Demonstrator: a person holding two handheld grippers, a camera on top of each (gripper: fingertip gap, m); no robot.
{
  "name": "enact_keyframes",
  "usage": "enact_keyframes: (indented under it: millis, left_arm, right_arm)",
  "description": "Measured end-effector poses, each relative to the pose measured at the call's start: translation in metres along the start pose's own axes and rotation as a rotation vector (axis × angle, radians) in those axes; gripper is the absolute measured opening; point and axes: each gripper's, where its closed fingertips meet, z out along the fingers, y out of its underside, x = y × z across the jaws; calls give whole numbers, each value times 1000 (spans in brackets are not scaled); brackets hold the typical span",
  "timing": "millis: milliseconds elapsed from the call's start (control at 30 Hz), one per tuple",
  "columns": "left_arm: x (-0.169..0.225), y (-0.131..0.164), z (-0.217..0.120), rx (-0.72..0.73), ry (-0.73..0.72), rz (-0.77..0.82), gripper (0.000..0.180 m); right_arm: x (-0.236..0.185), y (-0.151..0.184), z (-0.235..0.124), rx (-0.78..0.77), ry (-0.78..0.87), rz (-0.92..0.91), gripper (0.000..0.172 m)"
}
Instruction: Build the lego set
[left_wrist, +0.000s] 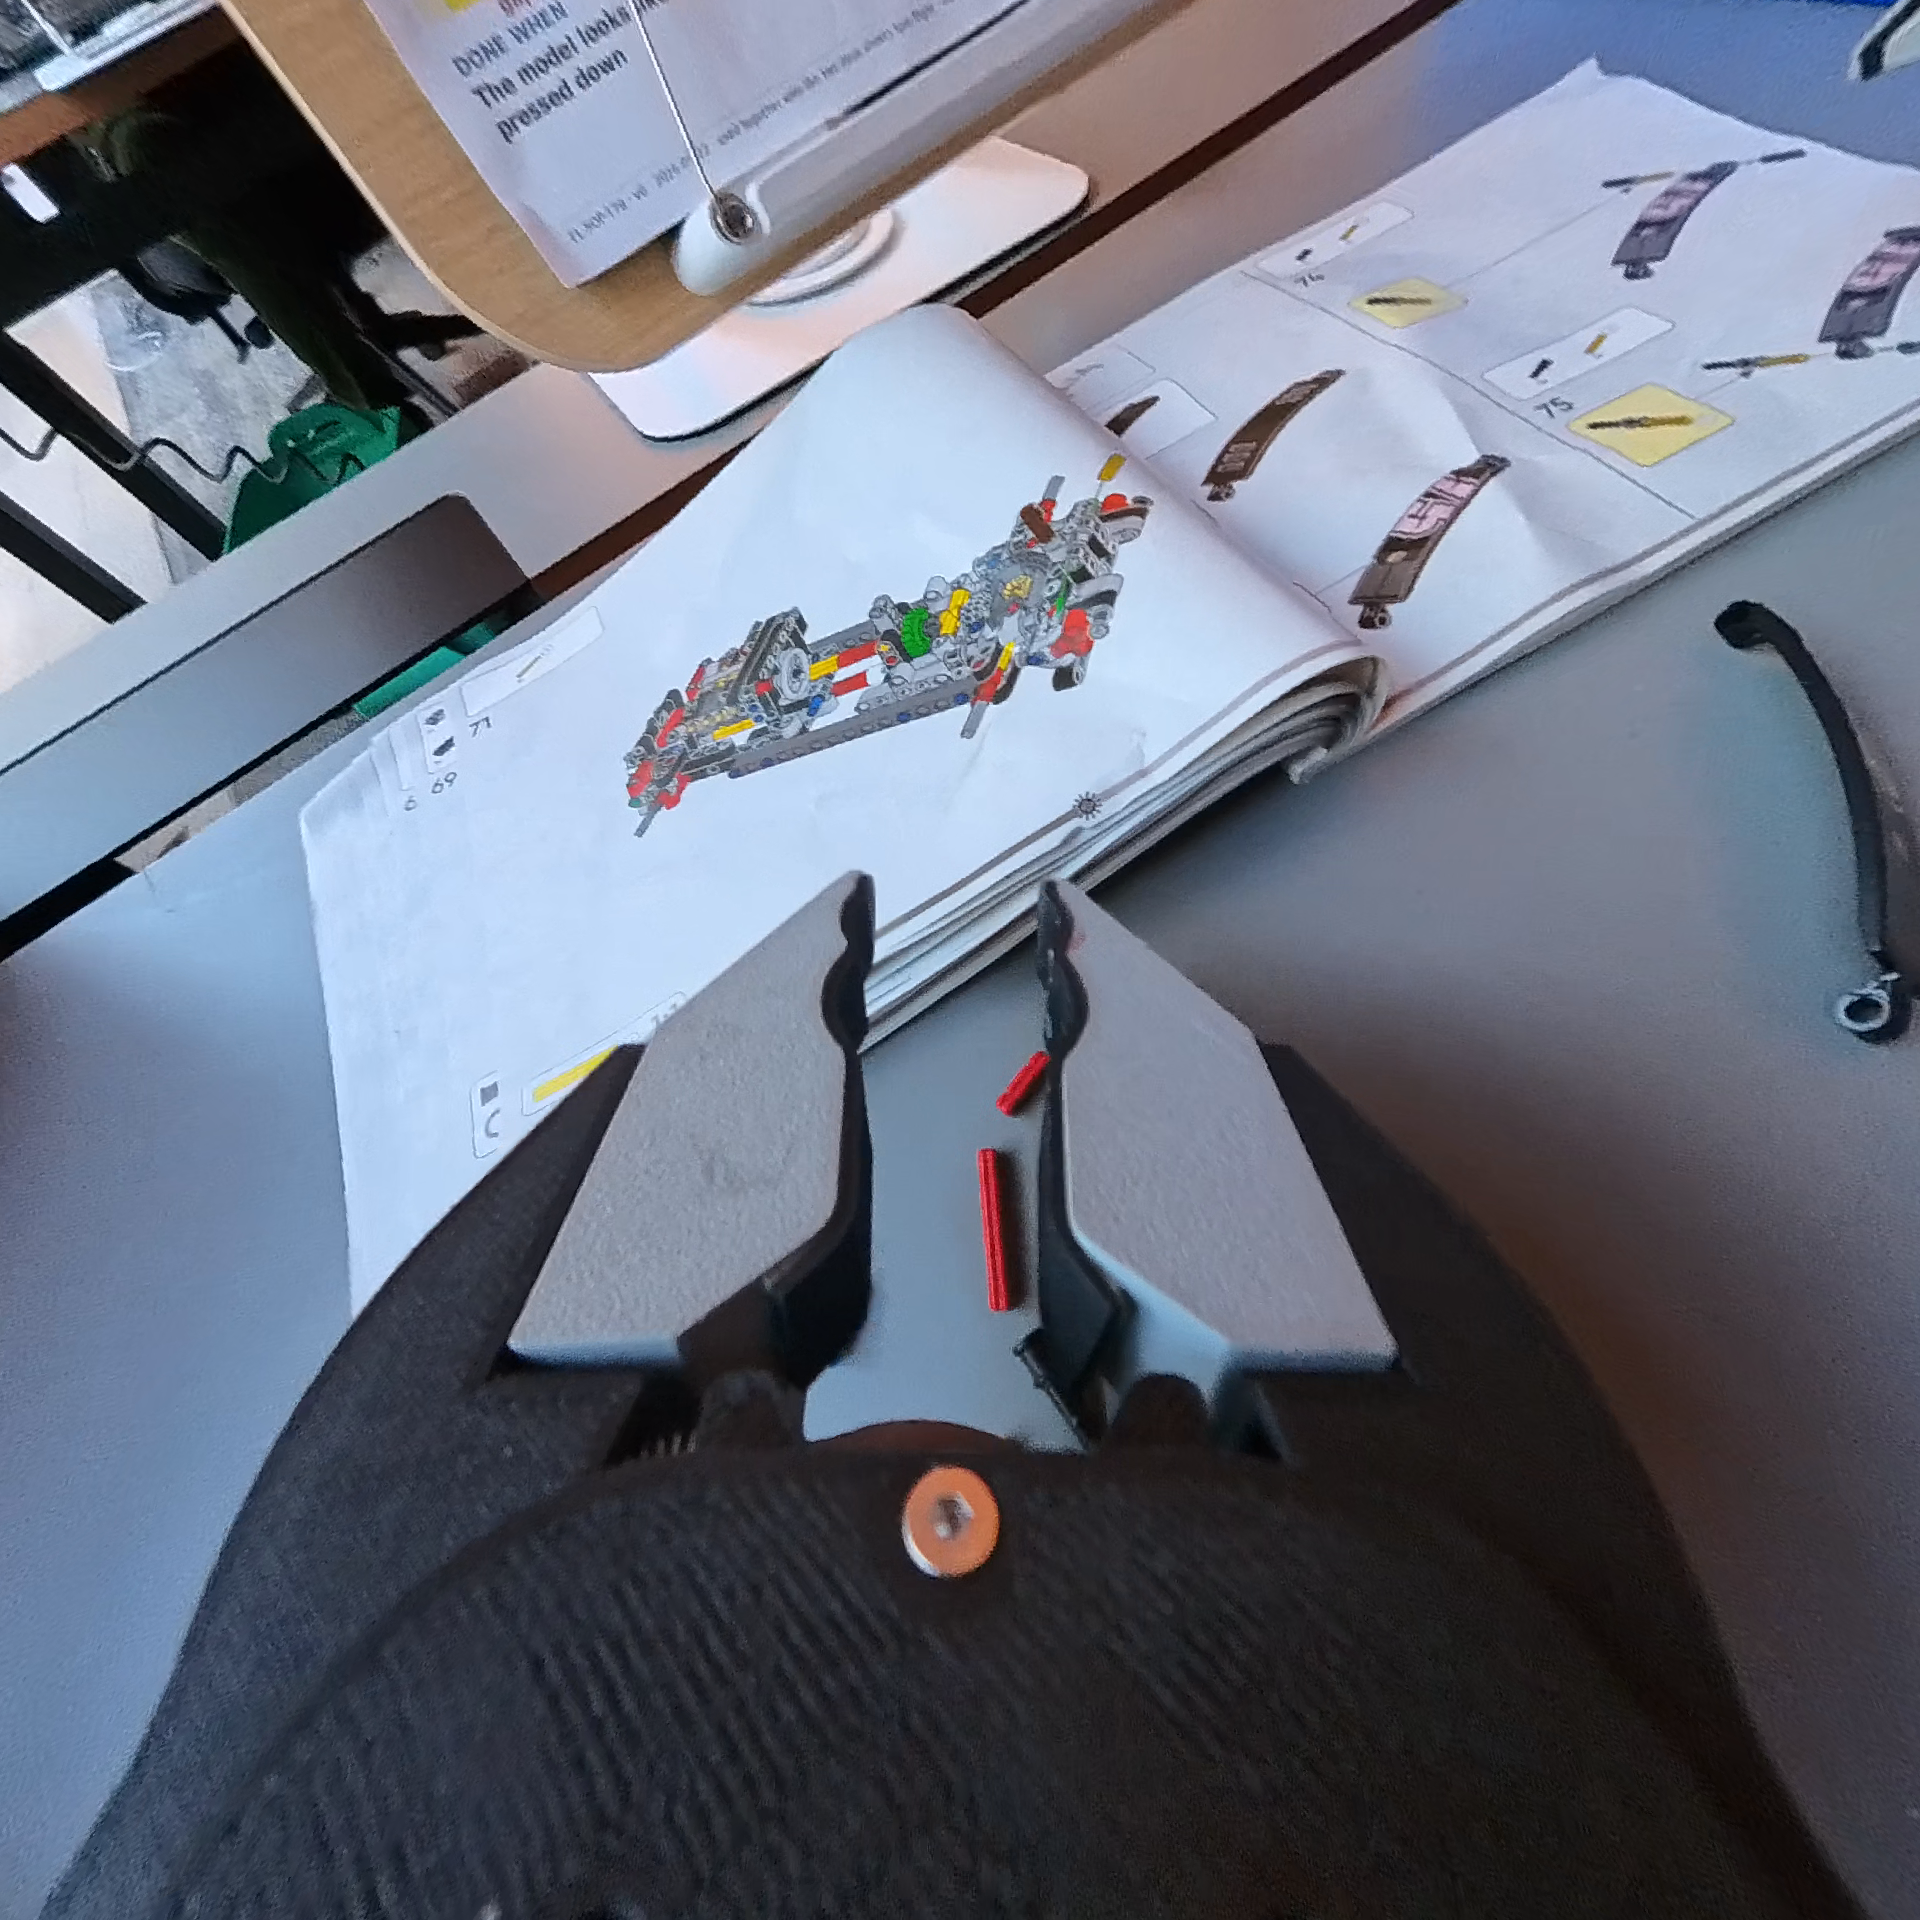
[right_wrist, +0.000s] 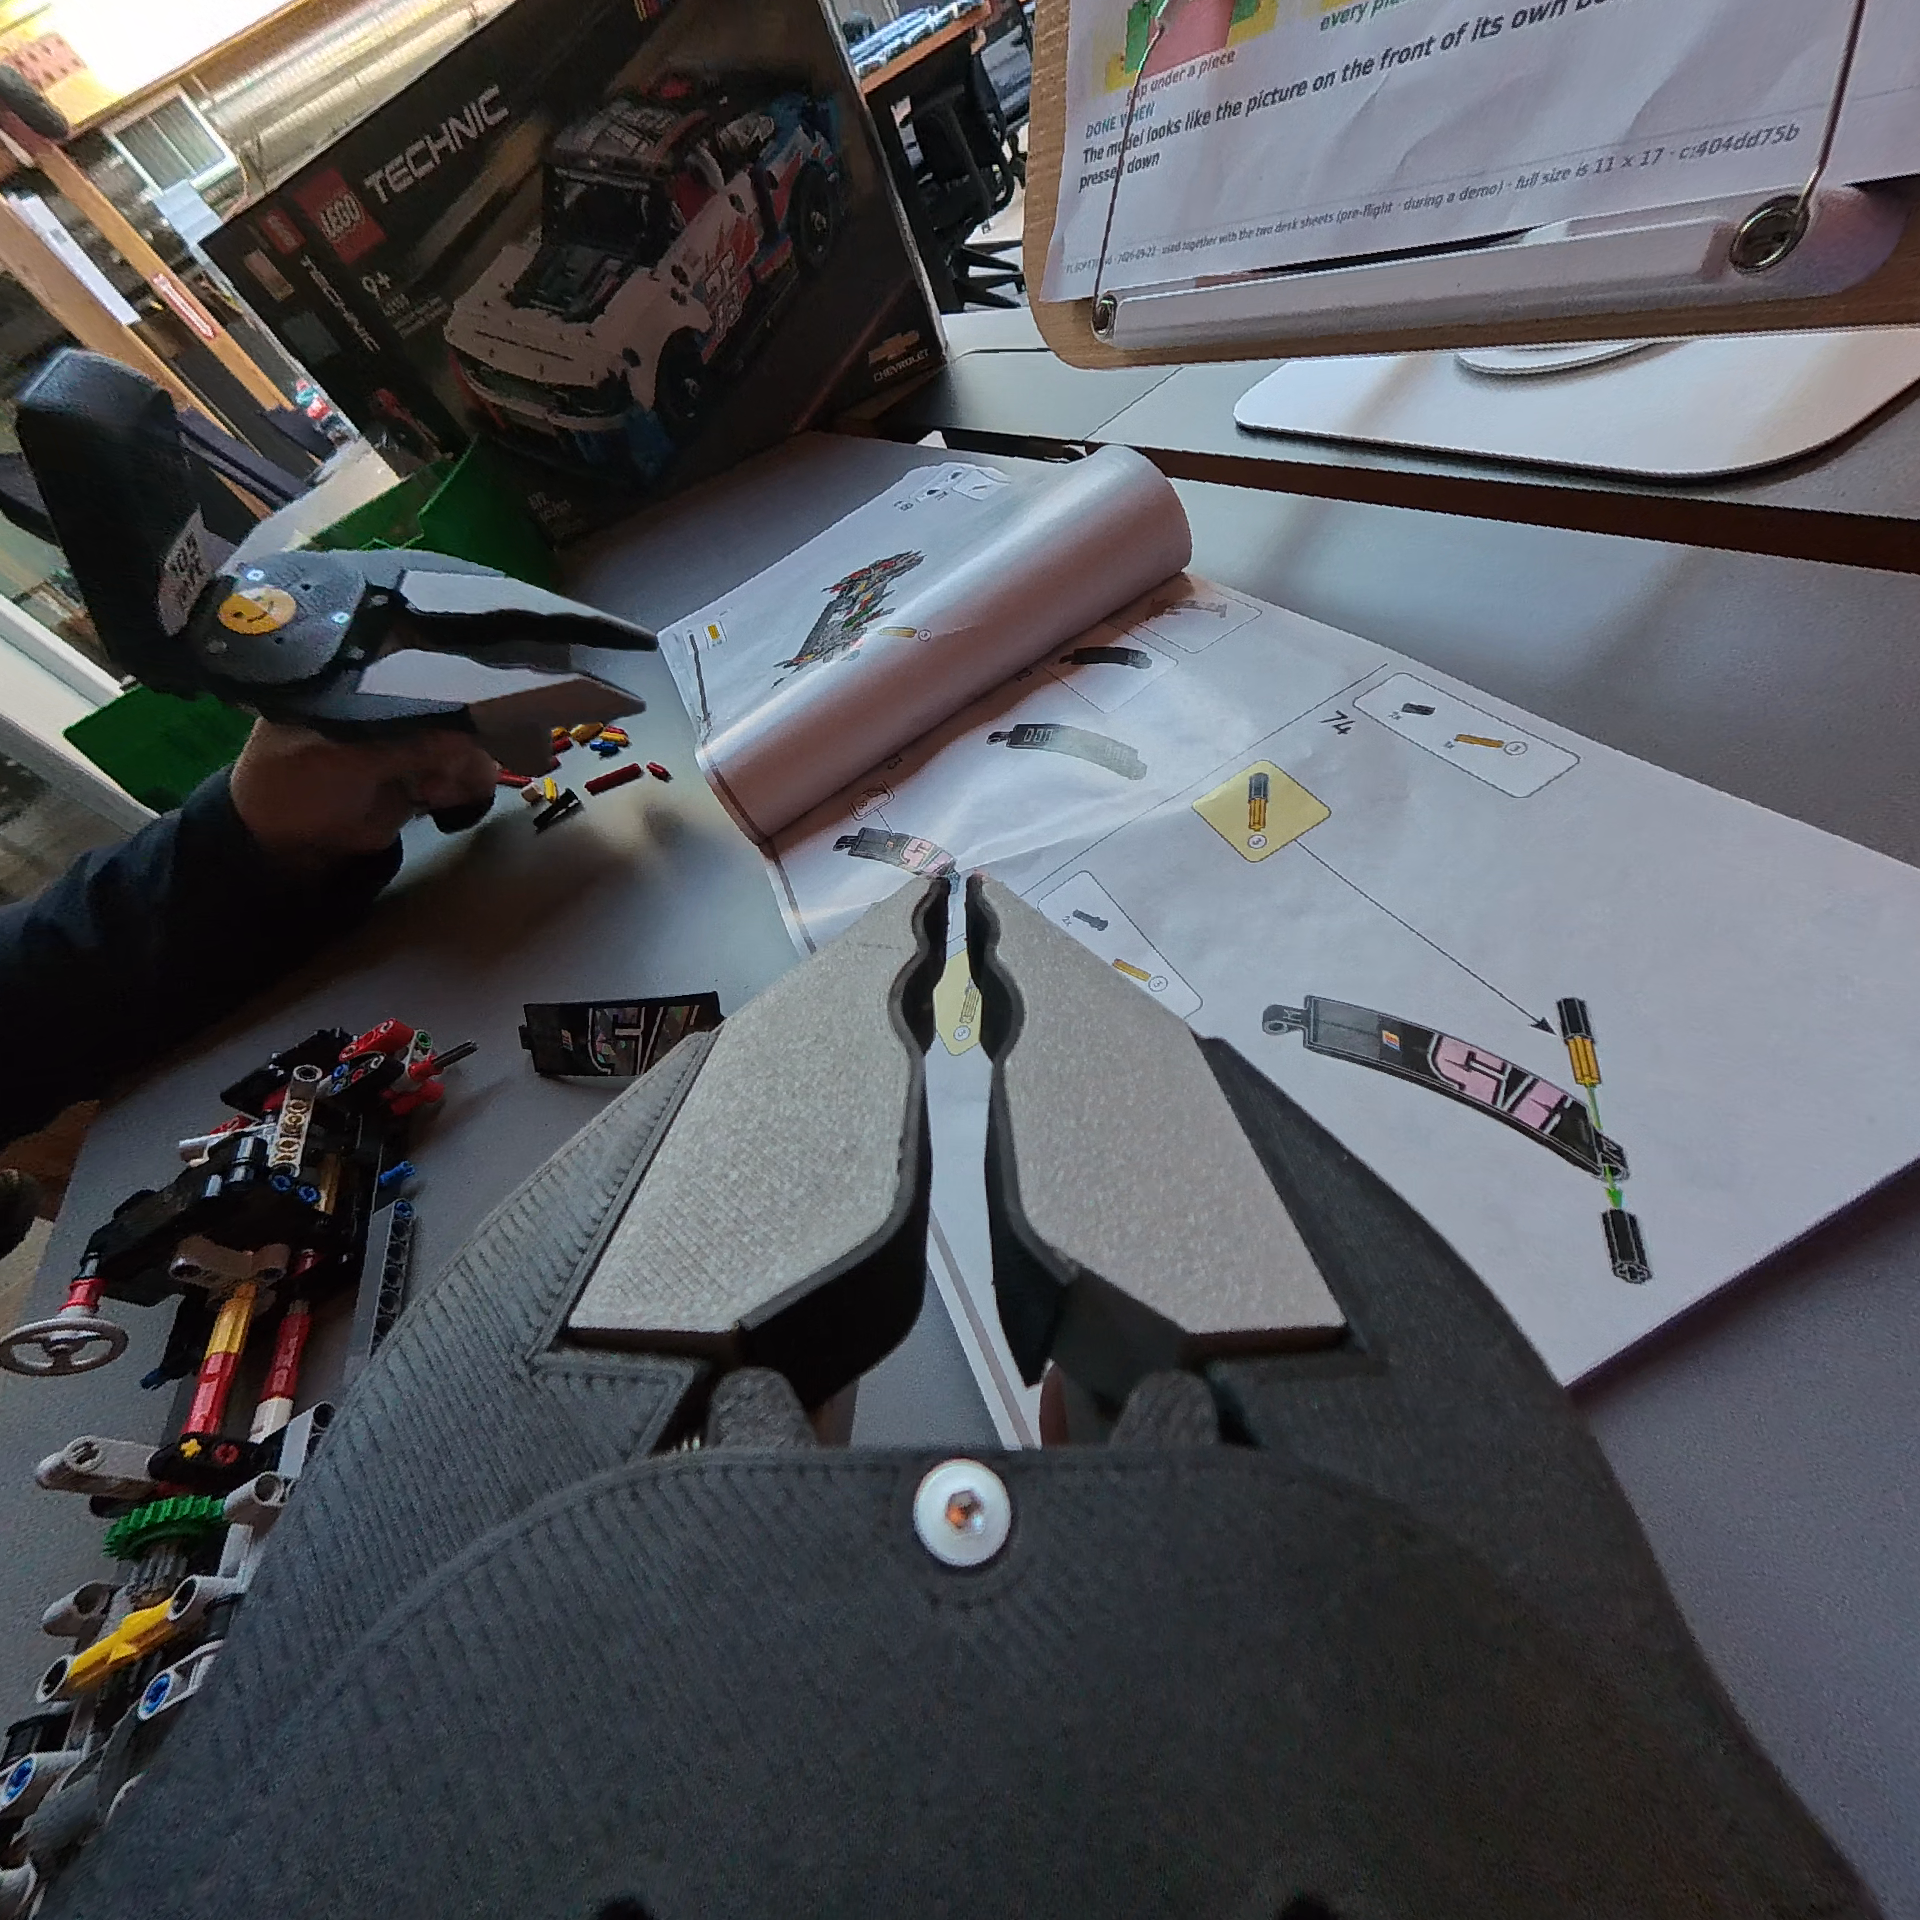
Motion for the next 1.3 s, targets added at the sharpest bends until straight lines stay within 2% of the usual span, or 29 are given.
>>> enact_keyframes:
  millis: [333, 467, 533, 633, 733, 1000, 1300]
  left_arm:
    - [14, 14, 9, -83, 74, 10, 35]
    - [18, 6, 7, -37, 176, -137, 46]
    - [17, 3, 6, -20, 222, -209, 55]
    - [16, 14, 15, -108, 252, -285, 83]
    - [17, 14, 27, -150, 271, -322, 91]
    - [32, 23, 36, -277, 227, -128, 104]
    - [59, 4, 41, -247, 326, -149, 106]
  right_arm:
    - [-3, 2, 3, -11, -10, 5, 0]
    - [-7, 5, 9, -40, -22, -12, 0]
    - [-9, 6, 11, -52, -20, -23, 0]
    - [-10, 7, 14, -59, -23, -24, 0]
    - [-11, 6, 14, -51, -30, -13, 0]
    - [-7, 1, 10, -11, -52, 43, 0]
    - [-12, 1, 11, -13, -66, 20, 0]
